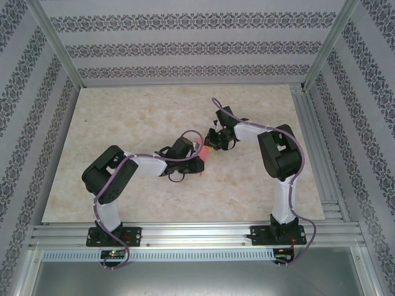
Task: Fold a paper plane with a square sheet of paper (fold left side to right side)
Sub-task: Fold the wing for the fifth time at the center of the table.
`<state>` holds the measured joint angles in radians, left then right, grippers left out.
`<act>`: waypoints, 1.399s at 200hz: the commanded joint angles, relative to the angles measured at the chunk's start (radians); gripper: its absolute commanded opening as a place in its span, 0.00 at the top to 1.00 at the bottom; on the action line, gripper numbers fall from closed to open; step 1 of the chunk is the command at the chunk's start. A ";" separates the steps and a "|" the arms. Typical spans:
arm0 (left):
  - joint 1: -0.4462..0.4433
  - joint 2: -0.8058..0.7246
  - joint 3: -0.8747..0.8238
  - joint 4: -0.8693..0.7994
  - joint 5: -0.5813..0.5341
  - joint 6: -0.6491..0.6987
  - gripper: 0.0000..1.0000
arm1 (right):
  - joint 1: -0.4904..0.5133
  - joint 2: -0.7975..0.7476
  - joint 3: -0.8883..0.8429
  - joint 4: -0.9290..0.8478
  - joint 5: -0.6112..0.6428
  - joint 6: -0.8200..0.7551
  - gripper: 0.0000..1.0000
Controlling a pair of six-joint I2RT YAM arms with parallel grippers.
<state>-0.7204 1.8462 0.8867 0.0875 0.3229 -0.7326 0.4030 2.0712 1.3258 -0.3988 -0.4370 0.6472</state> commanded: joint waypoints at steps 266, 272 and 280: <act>-0.008 -0.003 -0.063 -0.138 0.043 0.006 0.81 | -0.111 -0.084 0.095 0.011 0.095 -0.074 0.82; -0.008 -0.005 -0.062 -0.138 0.043 0.007 0.81 | -0.101 -0.104 0.068 0.029 0.072 -0.061 0.82; -0.008 -0.008 -0.060 -0.143 0.041 0.008 0.80 | -0.086 -0.124 0.038 0.048 0.049 -0.045 0.82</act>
<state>-0.7204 1.8355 0.8703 0.1005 0.3325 -0.7330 0.2840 2.0659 1.4353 -0.4435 -0.3271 0.5762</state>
